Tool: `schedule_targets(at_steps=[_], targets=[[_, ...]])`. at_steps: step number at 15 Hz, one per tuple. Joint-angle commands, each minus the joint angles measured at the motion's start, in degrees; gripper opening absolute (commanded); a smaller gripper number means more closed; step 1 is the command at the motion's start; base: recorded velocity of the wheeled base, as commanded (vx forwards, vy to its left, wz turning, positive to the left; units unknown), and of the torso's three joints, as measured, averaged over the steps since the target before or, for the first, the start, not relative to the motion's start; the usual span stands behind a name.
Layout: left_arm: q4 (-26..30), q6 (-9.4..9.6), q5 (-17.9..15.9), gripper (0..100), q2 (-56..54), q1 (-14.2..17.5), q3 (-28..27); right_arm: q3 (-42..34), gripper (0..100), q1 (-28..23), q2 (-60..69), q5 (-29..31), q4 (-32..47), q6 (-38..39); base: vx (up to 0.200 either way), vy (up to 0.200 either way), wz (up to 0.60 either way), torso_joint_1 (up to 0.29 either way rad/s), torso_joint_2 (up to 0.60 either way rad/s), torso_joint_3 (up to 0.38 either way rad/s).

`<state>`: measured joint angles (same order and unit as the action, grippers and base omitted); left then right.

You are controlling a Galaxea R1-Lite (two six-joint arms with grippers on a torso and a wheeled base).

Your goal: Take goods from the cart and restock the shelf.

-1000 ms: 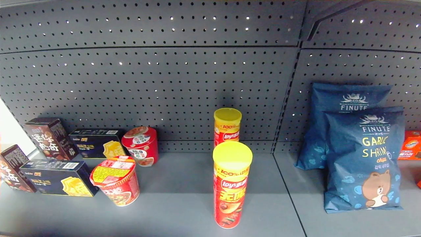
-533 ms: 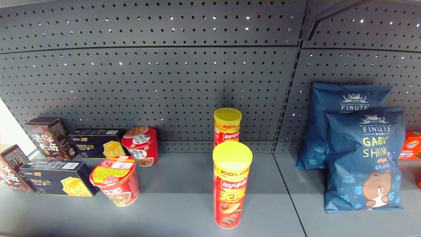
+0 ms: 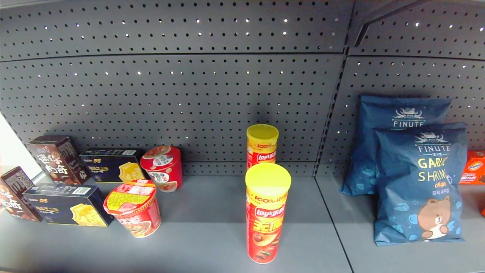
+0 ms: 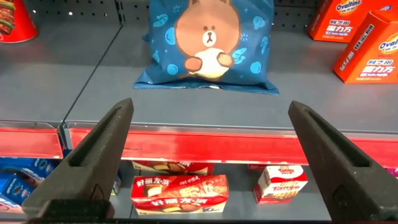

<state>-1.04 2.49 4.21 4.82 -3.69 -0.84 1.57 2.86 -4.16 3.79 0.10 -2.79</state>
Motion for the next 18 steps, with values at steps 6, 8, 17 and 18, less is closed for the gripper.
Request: schedule_targets(at_steps=[6, 8, 17, 18], targets=[[-0.1, 0.06, 0.0, 100, 0.2, 0.0, 0.1, 0.0, 100, 0.0, -0.1, 0.0, 0.0, -0.1, -0.033, 0.0, 0.0, 0.001, 0.0, 0.001], [0.0, -0.03, 0.0, 100, 0.2, 0.0, 0.1, 0.0, 100, 0.0, -0.1, 0.0, 0.0, 0.0, 0.0, 0.0, 0.0, 0.0, 0.0, 0.0], [0.0, -0.11, 0.0, 100, 0.2, 0.0, 0.0, 0.0, 100, 0.0, -0.2, 0.0, 0.0, -0.1, -0.067, 0.0, 0.0, 0.003, 0.0, 0.0], [0.0, -0.2, 0.0, 100, 0.2, 0.0, 0.0, 0.0, 100, 0.0, -0.1, 0.0, 0.0, -0.1, 0.0, 0.0, 0.0, 0.0, 0.0, 0.0]])
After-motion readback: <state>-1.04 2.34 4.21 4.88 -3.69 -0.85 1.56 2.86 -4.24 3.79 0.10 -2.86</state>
